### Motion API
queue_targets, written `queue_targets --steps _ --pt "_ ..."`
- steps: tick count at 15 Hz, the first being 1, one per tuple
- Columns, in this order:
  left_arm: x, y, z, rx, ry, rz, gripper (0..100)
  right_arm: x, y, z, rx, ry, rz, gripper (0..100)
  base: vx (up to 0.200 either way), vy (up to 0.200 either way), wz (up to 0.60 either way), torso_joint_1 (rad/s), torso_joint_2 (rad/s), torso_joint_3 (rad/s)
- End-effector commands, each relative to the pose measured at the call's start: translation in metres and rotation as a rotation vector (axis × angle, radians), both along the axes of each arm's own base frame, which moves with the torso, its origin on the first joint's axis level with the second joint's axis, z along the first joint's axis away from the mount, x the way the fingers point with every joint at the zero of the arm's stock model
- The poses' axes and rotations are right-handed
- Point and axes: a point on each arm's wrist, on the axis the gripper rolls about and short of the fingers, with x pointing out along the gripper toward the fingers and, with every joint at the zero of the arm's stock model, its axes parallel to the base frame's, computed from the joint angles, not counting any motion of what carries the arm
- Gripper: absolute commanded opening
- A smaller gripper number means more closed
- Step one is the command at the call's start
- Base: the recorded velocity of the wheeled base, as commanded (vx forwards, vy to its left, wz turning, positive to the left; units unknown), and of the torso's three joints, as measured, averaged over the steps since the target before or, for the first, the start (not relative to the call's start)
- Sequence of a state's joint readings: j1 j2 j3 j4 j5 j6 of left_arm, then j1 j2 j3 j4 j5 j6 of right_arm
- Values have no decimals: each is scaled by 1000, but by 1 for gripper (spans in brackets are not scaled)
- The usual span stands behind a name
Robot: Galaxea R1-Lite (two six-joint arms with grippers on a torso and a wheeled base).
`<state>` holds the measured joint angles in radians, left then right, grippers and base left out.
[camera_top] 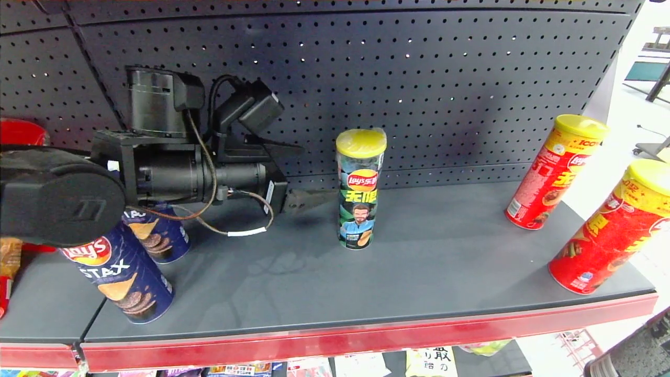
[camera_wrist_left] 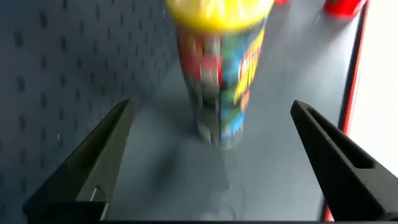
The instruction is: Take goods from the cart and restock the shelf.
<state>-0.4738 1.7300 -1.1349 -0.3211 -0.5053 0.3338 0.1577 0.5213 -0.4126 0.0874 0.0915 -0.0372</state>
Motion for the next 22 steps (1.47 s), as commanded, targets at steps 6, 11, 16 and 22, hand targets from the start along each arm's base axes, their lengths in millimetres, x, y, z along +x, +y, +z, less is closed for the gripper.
queue_targets --steps 6,11,16,22 --pt "27 -15 -18 -45 8 -72 100 0 0 0 0 2 1 0 0 0 0 0 0 0" --pt "47 -25 -11 -73 -13 -88 100 0 0 0 -2 4 1 0 0 0 0 0 0 0" --pt "48 -28 -14 -77 -2 -103 100 1 0 0 -2 9 1 0 0 0 0 0 0 0" --pt "46 -43 -19 -72 11 -137 100 1 0 0 -1 9 1 0 0 0 0 0 0 0"
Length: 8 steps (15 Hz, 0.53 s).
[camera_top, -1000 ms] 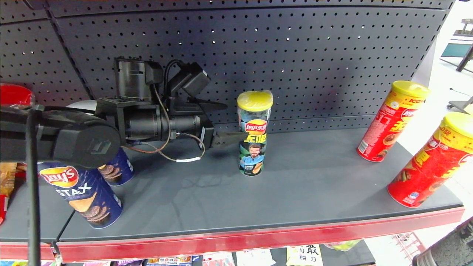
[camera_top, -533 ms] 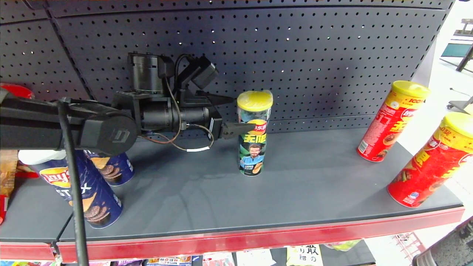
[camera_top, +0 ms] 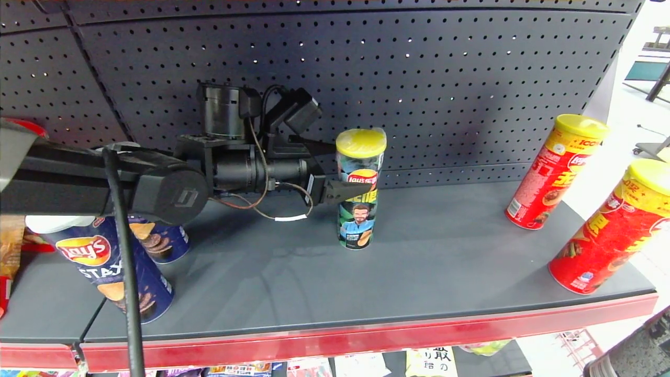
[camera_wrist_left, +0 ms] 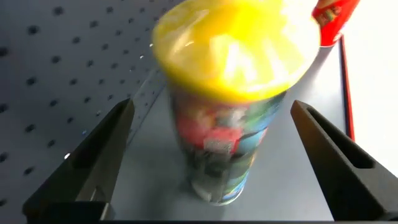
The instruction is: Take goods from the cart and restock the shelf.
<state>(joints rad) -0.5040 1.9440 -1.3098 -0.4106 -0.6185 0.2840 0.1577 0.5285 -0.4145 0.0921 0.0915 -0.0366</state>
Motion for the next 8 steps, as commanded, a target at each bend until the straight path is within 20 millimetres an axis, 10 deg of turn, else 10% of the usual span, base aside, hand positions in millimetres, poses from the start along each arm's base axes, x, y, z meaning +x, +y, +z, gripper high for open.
queue_targets --steps 1,8 --pt "-1 -9 2 -6 -10 -20 100 0 0 0 0 -1 1 0 0 0 0 0 0 0" --pt "9 -19 3 -16 -19 -18 100 0 0 0 0 -1 -2 0 0 0 0 0 0 0"
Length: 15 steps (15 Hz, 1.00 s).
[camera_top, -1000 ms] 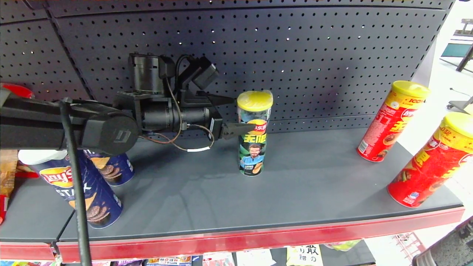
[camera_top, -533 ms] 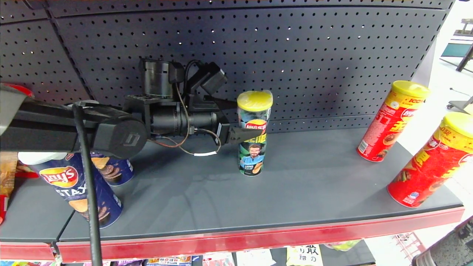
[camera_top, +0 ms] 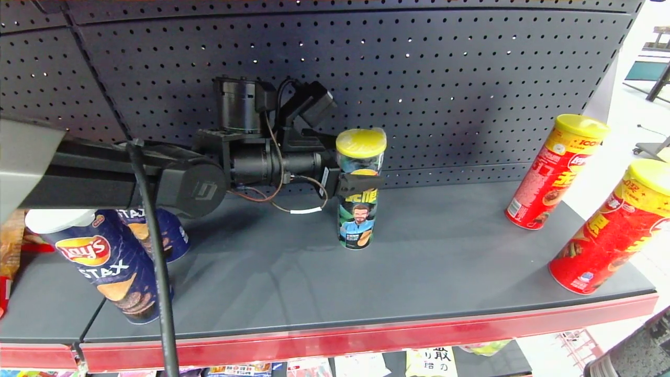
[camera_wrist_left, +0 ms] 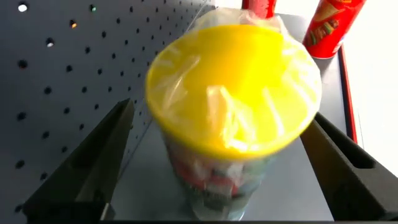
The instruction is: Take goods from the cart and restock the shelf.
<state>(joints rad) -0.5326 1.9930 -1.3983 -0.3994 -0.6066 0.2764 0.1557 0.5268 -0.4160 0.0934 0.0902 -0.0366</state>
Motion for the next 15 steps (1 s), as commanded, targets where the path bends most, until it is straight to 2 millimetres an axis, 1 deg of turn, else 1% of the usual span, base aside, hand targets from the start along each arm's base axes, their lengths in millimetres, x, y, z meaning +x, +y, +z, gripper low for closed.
queue_targets --steps 1,6,7,9,13,15 --pt "1 -1 -2 4 8 -2 100 0 0 -1 -1 3 1 0 0 0 0 0 0 0" --pt "0 -4 -2 5 19 -7 100 0 0 0 0 1 1 0 0 0 0 0 0 0" --pt "-1 -6 -2 7 23 -13 0 0 0 0 0 0 1 0 0 0 0 0 0 0" --pt "-5 -11 -2 12 30 -29 0 0 0 0 0 0 1 0 0 0 0 0 0 0" --pt "-5 -10 -2 14 33 -26 0 0 0 0 0 -2 1 0 0 0 0 0 0 0" --pt "-10 -7 2 11 28 -26 0 -1 0 0 0 -3 1 0 0 0 0 0 0 0"
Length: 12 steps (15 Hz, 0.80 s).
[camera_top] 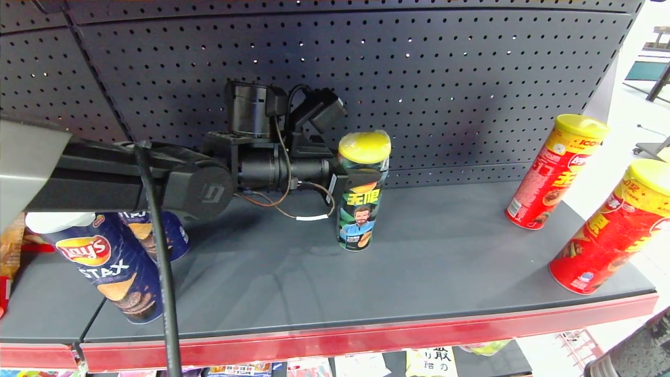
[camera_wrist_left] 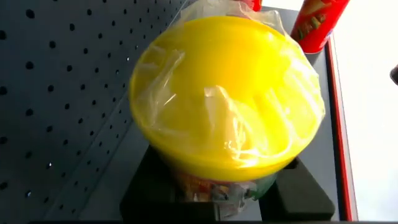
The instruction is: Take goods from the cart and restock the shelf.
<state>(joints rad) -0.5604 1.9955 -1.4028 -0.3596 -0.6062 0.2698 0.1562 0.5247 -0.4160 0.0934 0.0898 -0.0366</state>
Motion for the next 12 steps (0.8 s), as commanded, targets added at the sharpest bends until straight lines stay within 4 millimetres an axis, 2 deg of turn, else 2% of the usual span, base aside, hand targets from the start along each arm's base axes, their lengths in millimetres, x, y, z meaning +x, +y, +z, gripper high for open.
queue_targets --steps 1,3,5,12 --pt "-7 5 9 -10 -13 0 0 0 0 0 0 -1 1 0 0 0 0 0 0 0" --pt "-26 6 25 -49 16 -4 0 -1 0 0 1 -6 0 0 0 0 0 0 0 0" --pt "-47 1 33 -82 78 9 0 -1 0 0 1 -4 0 0 0 0 0 0 0 0" --pt "-73 15 7 -45 72 33 0 -1 0 1 2 -12 0 0 0 0 0 0 0 0"
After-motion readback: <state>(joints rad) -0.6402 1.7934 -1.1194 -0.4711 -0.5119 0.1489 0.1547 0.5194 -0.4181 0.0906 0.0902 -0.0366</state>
